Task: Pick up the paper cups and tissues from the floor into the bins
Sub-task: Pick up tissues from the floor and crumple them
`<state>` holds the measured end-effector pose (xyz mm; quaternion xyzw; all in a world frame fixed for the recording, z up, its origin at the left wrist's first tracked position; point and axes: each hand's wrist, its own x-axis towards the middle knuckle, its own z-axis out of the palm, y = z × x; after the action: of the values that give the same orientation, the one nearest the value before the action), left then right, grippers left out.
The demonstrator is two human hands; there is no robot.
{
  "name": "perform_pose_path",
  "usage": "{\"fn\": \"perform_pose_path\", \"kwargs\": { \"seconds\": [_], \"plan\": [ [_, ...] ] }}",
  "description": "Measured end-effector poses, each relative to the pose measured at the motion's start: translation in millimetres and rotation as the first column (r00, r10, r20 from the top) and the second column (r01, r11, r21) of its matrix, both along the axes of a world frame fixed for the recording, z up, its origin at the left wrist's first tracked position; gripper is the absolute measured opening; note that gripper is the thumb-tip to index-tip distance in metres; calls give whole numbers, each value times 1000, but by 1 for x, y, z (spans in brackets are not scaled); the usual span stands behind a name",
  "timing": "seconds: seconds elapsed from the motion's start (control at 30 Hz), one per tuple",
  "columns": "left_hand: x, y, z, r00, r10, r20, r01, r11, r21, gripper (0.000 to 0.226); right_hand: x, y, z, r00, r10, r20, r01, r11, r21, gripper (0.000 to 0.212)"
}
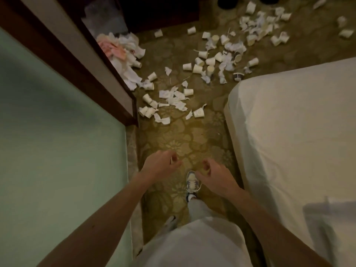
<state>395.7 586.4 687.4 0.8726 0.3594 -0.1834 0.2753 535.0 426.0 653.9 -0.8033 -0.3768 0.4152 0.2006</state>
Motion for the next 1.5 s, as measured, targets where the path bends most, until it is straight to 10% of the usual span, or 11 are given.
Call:
{"fn": "perform_pose_path", "kwargs": {
  "seconds": [0.67, 1.07, 1.33, 1.5],
  "plan": [
    [236, 293, -200, 997, -12, -72, -4, 973, -229, 26, 210, 296, -118, 974, -212, -84, 163, 905, -393, 42],
    [343, 389, -421, 960, -229, -159, 186, 951, -246, 22, 307, 389, -330, 862, -479, -164, 340, 788, -514, 55],
    [356, 379, -583, 987, 77, -144, -119, 942, -313, 33, 343, 395, -498, 935, -301, -186, 181, 858, -481, 52],
    [352, 375, -679, 994, 54, -91, -76, 961, -265, 37, 363, 402, -612, 971, 231, -59, -235, 884, -403, 80]
  ]
}}
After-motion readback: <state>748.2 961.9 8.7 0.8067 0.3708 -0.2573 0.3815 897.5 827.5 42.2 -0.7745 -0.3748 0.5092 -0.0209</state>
